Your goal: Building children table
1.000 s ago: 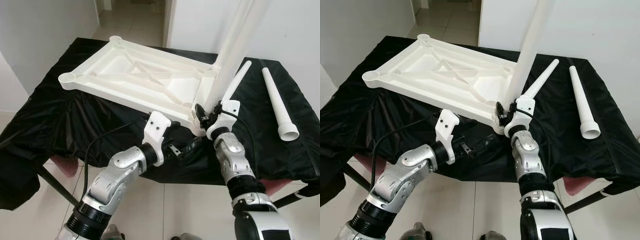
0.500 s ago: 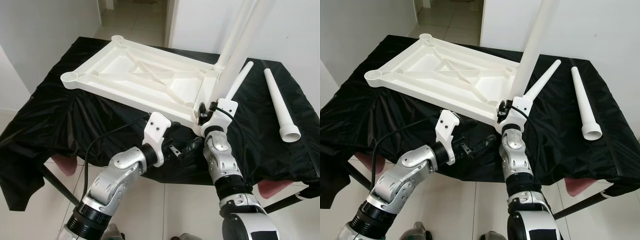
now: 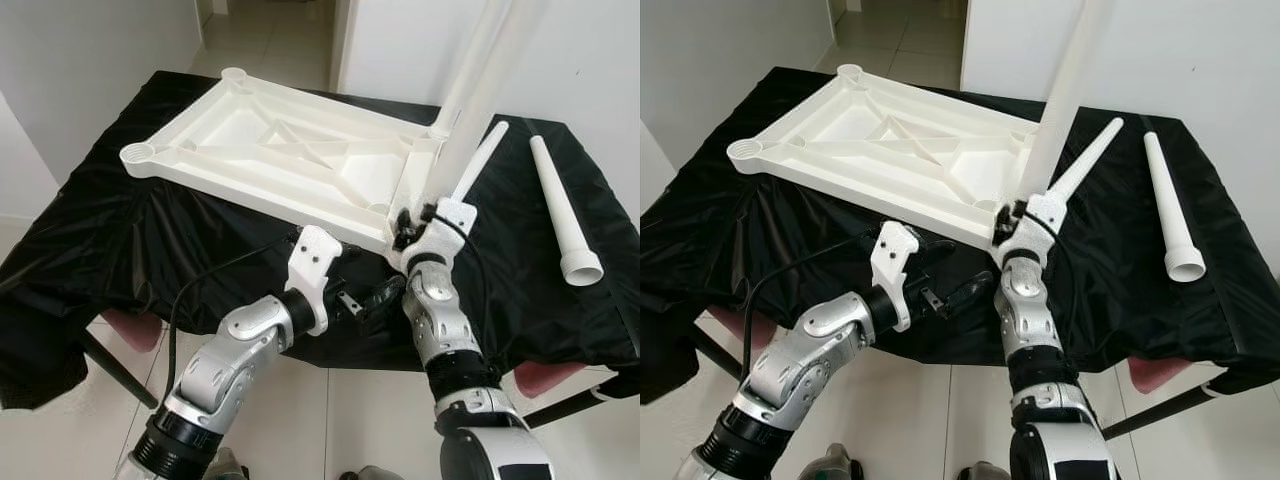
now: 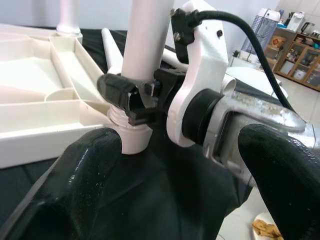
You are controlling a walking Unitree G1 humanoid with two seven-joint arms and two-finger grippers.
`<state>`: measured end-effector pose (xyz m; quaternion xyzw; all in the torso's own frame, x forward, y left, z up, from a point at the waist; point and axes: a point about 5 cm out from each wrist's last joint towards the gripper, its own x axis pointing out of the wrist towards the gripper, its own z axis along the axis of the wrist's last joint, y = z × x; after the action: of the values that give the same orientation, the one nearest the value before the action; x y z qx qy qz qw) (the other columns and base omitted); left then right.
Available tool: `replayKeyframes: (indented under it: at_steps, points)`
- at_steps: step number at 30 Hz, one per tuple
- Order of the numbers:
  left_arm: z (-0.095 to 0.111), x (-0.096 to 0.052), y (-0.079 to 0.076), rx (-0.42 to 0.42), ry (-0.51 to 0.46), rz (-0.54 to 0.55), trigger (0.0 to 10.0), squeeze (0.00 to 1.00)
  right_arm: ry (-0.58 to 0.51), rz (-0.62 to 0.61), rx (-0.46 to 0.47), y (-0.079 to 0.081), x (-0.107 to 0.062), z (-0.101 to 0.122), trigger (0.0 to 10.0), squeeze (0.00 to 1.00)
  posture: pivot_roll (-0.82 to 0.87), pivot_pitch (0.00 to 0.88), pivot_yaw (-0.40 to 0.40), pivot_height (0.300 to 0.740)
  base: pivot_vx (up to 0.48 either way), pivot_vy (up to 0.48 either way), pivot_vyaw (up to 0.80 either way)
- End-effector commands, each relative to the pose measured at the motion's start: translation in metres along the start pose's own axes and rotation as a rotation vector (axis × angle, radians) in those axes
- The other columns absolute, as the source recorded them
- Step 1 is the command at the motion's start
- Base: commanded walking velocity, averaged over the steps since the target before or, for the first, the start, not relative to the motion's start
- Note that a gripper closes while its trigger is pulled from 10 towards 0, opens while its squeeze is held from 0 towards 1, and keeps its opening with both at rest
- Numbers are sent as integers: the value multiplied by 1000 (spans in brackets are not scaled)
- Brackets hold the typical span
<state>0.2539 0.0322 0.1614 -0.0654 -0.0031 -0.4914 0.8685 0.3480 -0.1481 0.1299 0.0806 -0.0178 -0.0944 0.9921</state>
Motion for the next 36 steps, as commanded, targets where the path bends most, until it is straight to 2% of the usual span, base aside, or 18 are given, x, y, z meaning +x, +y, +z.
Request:
replayKeyframes:
  at_steps: [1, 5, 6, 7, 10, 11, 13, 16, 17, 19, 20, 21, 22, 24, 27, 36]
  points:
    - [2, 1, -3, 16, 0, -22, 10000, 0, 20, 25, 13, -7, 0, -3, 10000, 1000, 71, 15, -61, 740, 0, 0, 0]
    - [2, 1, -3, 18, -1, -22, 10000, 0, 12, 64, 0, -9, 2, 0, 10000, 1000, 71, 12, -62, 740, 0, 0, 0]
    - [2, 2, -3, 18, -2, -23, 10000, 0, 0, 92, -28, -13, 3, 3, 10000, 1000, 71, 12, -62, 740, 0, 0, 0]
    - [2, 2, -3, 19, -4, -23, 10000, 0, -5, 144, -41, -16, 4, 5, 10000, 388, 71, 6, -64, 740, 0, 0, 0]
    - [2, 2, -3, 19, -4, -23, 10000, 0, -5, 144, -41, -16, 4, 5, 10000, 388, 71, 6, -64, 740, 0, 0, 0]
    - [2, 2, -2, 20, -5, -23, 10000, 0, -17, 203, -61, -19, 5, 8, 10000, 0, 71, 4, -65, 740, 0, 0, 0]
    - [2, 2, -2, 22, -5, -23, 10000, 0, -38, 353, -104, -23, 5, 15, 10000, 0, 69, 0, -65, 740, 0, 0, 0]
    - [2, 2, -2, 22, -5, -24, 10000, 0, -44, 398, -123, -23, 5, 16, 10000, 0, 67, 0, -63, 740, 0, 0, 0]
    - [2, 3, -2, 23, -4, -25, 10000, 0, -53, 456, -149, -24, 4, 19, 10000, 0, 69, 0, -65, 740, 0, 0, 0]
    - [2, 3, -2, 23, -4, -25, 10000, 0, -53, 456, -149, -24, 4, 19, 10000, 0, 69, 0, -65, 740, 0, 0, 0]
    - [2, 3, -2, 25, -4, -27, 10000, 0, -54, 597, -195, -28, 2, 22, 10000, 0, 70, 0, -64, 740, 0, 0, 0]
    - [2, 3, -2, 25, -4, -27, 10000, 0, -54, 597, -195, -28, 2, 22, 10000, 0, 70, 0, -64, 740, 0, 0, 0]
    - [2, 3, -2, 27, -4, -27, 10000, 0, -43, 659, -204, -30, 1, 23, 10000, 0, 71, 0, -63, 740, 0, 0, 0]
    - [2, 3, -2, 27, -4, -27, 10000, 0, -43, 659, -204, -30, 1, 23, 10000, 0, 71, 0, -63, 740, 0, 0, 0]
    - [3, 2, -2, 28, -4, -26, 10000, 0, 3, 765, -243, -39, 2, 23, 10000, 0, 73, 0, -59, 740, 0, 0, 0]
    - [3, 2, -2, 29, -1, -28, 10000, 0, 45, 797, -284, -47, 6, 19, 10000, 0, 75, 0, -56, 740, 0, 0, 0]
